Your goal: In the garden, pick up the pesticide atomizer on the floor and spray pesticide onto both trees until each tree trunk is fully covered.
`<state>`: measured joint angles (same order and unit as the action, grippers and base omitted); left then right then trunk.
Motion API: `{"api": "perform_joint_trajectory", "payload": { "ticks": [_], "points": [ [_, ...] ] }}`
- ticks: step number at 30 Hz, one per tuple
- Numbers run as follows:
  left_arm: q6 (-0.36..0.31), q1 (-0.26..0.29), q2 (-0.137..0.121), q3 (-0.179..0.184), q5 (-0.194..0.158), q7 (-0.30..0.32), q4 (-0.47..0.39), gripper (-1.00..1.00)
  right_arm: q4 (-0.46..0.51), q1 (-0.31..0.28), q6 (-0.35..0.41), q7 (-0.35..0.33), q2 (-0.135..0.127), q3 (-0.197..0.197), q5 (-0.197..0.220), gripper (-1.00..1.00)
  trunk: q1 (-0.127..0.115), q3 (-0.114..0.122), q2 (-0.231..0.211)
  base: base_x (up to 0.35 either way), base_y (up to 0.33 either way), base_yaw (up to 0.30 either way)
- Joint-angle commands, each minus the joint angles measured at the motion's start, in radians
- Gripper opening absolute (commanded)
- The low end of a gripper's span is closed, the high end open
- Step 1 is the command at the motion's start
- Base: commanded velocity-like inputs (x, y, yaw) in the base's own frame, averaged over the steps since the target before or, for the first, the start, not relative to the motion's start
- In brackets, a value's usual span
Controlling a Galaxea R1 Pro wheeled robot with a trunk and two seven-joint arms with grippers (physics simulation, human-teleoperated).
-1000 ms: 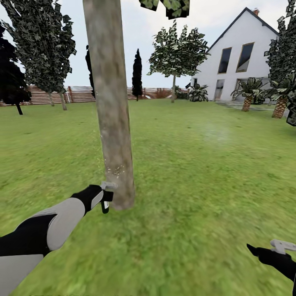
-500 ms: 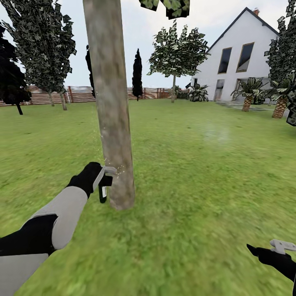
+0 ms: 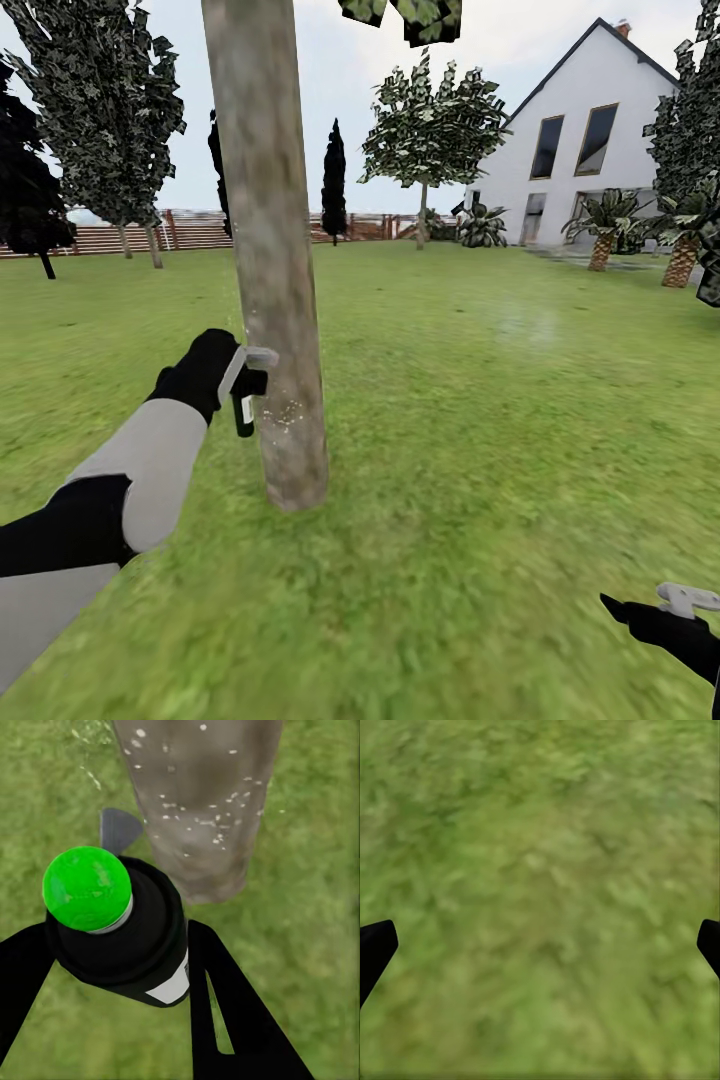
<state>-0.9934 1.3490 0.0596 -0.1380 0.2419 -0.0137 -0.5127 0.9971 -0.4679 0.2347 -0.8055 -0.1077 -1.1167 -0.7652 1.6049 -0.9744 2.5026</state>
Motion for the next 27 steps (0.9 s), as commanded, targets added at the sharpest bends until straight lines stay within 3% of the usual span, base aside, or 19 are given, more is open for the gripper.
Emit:
{"api": "perform_joint_trajectory", "payload": {
  "ticks": [1,17,27],
  "points": [
    [0.000,0.015,0.000,0.000,0.010,0.000,0.001,-1.00,0.000,0.000,0.000,0.000,-0.001,0.000,0.000,1.00,0.000,0.000,0.000,0.000,0.000,0.000],
    [-0.008,0.244,0.005,0.000,0.019,0.000,0.046,-1.00,0.000,0.000,0.000,0.000,-0.001,-0.002,0.001,1.00,0.000,0.000,0.000,0.000,0.000,0.000],
    [-0.008,0.329,0.016,0.000,0.019,0.001,0.057,-1.00,0.000,0.000,0.000,0.000,-0.001,-0.002,0.001,1.00,0.000,0.000,0.000,0.000,0.000,0.000]
  ]
}}
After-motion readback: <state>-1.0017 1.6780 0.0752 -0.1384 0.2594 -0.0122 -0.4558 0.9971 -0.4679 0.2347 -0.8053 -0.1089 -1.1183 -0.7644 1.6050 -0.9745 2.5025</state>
